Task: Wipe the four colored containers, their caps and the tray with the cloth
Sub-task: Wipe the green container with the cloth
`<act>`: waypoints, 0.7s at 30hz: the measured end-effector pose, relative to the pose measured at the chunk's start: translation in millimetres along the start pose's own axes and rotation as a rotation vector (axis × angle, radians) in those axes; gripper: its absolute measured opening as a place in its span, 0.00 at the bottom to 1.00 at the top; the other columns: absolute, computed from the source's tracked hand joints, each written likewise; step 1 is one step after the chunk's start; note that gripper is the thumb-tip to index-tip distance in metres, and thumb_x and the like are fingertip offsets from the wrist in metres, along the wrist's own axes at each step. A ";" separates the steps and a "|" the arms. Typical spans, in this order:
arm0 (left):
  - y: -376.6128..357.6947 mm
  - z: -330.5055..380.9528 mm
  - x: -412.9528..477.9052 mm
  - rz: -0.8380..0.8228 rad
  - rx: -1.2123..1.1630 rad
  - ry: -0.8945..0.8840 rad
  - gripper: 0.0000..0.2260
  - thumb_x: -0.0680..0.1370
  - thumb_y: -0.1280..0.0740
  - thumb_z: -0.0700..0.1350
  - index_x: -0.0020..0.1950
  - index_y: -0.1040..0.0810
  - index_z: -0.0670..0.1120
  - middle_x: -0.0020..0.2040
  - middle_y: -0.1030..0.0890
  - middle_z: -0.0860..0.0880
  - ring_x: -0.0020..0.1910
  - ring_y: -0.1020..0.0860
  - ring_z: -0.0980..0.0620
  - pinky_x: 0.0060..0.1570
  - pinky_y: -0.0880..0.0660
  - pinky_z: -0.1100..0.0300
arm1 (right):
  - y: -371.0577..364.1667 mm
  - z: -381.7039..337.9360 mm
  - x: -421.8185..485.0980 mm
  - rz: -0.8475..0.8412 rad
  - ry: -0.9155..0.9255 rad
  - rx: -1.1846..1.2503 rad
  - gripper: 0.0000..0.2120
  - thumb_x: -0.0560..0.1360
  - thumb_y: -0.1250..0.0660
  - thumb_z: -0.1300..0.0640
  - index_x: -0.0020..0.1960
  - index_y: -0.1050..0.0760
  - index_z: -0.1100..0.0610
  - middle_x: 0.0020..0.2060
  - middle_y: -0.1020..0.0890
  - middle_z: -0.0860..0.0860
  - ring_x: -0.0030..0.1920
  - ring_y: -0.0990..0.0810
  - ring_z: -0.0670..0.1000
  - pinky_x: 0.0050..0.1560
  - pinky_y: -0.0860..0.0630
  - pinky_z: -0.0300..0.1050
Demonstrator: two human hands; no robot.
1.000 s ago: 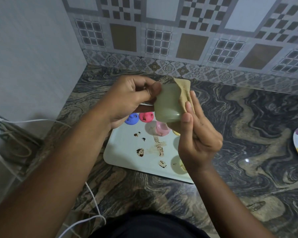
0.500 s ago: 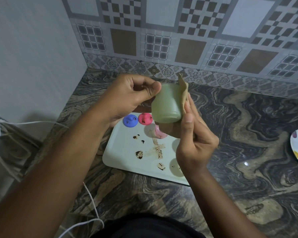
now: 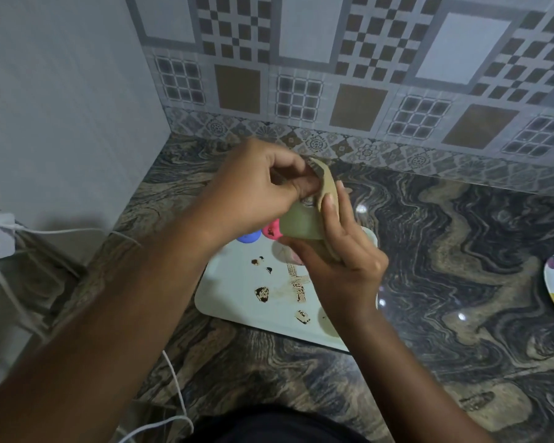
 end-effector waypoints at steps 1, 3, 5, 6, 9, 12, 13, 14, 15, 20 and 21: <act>0.7 1.5 -0.2 0.008 -0.019 0.009 0.01 0.75 0.26 0.46 0.46 0.14 0.50 0.40 0.15 0.57 0.40 0.18 0.60 0.43 0.21 0.65 | 0.6 3.5 0.7 0.017 -0.028 0.031 0.31 0.73 0.22 0.50 0.68 0.26 0.66 0.67 0.24 0.65 0.70 0.23 0.52 0.66 0.22 0.41; 6.1 -6.6 -0.5 0.028 -0.101 0.070 0.06 0.77 0.28 0.46 0.52 0.15 0.53 0.45 0.14 0.57 0.46 0.16 0.56 0.46 0.18 0.59 | 2.8 16.2 1.4 0.060 -0.140 0.156 0.34 0.74 0.23 0.46 0.71 0.29 0.64 0.67 0.22 0.64 0.68 0.21 0.63 0.66 0.20 0.55; 10.0 -17.3 0.0 0.003 -0.115 0.118 0.08 0.78 0.30 0.45 0.56 0.16 0.54 0.48 0.14 0.54 0.49 0.16 0.51 0.47 0.17 0.50 | 4.6 24.6 1.6 0.093 -0.207 0.216 0.37 0.72 0.22 0.46 0.73 0.30 0.61 0.66 0.21 0.65 0.64 0.19 0.68 0.62 0.19 0.64; 10.6 -21.1 -0.3 -0.015 -0.122 0.137 0.09 0.79 0.30 0.44 0.57 0.16 0.53 0.49 0.14 0.53 0.50 0.16 0.50 0.47 0.17 0.48 | 5.1 25.5 2.1 0.098 -0.214 0.201 0.38 0.70 0.20 0.48 0.73 0.31 0.61 0.66 0.21 0.66 0.64 0.19 0.68 0.62 0.19 0.62; 13.0 -24.2 -1.0 -0.003 -0.181 0.166 0.07 0.77 0.28 0.42 0.53 0.15 0.51 0.48 0.13 0.52 0.49 0.15 0.54 0.48 0.17 0.52 | 1.2 19.9 6.8 0.060 -0.180 0.200 0.37 0.70 0.19 0.53 0.72 0.32 0.63 0.66 0.22 0.68 0.66 0.20 0.67 0.63 0.19 0.54; 18.6 -24.4 -0.5 0.059 -0.218 0.166 0.05 0.75 0.26 0.41 0.47 0.16 0.51 0.43 0.14 0.53 0.46 0.14 0.51 0.45 0.18 0.55 | -3.2 8.4 9.7 0.019 -0.062 0.070 0.34 0.73 0.22 0.50 0.71 0.29 0.65 0.67 0.23 0.67 0.68 0.21 0.63 0.67 0.21 0.50; 20.4 -22.8 -0.8 0.075 -0.200 0.149 0.06 0.74 0.25 0.41 0.45 0.16 0.52 0.42 0.14 0.54 0.45 0.14 0.51 0.42 0.18 0.56 | -4.8 3.6 10.8 -0.001 -0.013 -0.002 0.33 0.72 0.21 0.51 0.70 0.28 0.65 0.68 0.24 0.68 0.69 0.22 0.60 0.66 0.21 0.47; 21.0 -21.0 -1.4 0.084 -0.175 0.134 0.07 0.74 0.25 0.41 0.44 0.17 0.53 0.41 0.15 0.55 0.44 0.14 0.50 0.40 0.19 0.57 | -5.6 -1.1 12.0 -0.013 0.028 -0.066 0.32 0.71 0.20 0.53 0.70 0.28 0.64 0.69 0.25 0.68 0.68 0.21 0.57 0.63 0.20 0.45; 20.1 -20.8 -2.1 0.087 -0.166 0.125 0.07 0.74 0.25 0.41 0.43 0.17 0.54 0.40 0.15 0.54 0.43 0.15 0.49 0.40 0.19 0.56 | -6.0 -3.8 12.8 -0.019 0.054 -0.115 0.32 0.71 0.19 0.54 0.69 0.27 0.63 0.69 0.25 0.68 0.67 0.19 0.57 0.60 0.19 0.44; 17.0 -21.9 -4.9 0.030 -0.141 0.151 0.04 0.76 0.27 0.42 0.47 0.18 0.51 0.43 0.16 0.52 0.41 0.16 0.55 0.41 0.19 0.60 | -2.8 -0.2 11.9 -0.012 0.095 -0.139 0.32 0.70 0.18 0.55 0.68 0.25 0.63 0.68 0.24 0.68 0.67 0.20 0.47 0.60 0.21 0.35; 17.0 -21.2 -4.9 -0.003 -0.063 0.150 0.05 0.76 0.26 0.45 0.50 0.18 0.52 0.44 0.16 0.55 0.42 0.16 0.59 0.45 0.19 0.63 | -2.1 1.5 11.3 -0.013 0.094 -0.121 0.32 0.70 0.19 0.54 0.68 0.26 0.63 0.68 0.24 0.68 0.70 0.24 0.42 0.62 0.22 0.35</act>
Point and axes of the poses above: each hand's wrist, its own x-axis towards the middle knuckle, its own y-axis out of the back of the hand, z = x × y, the point moved 9 cm from there along x, towards the middle knuckle
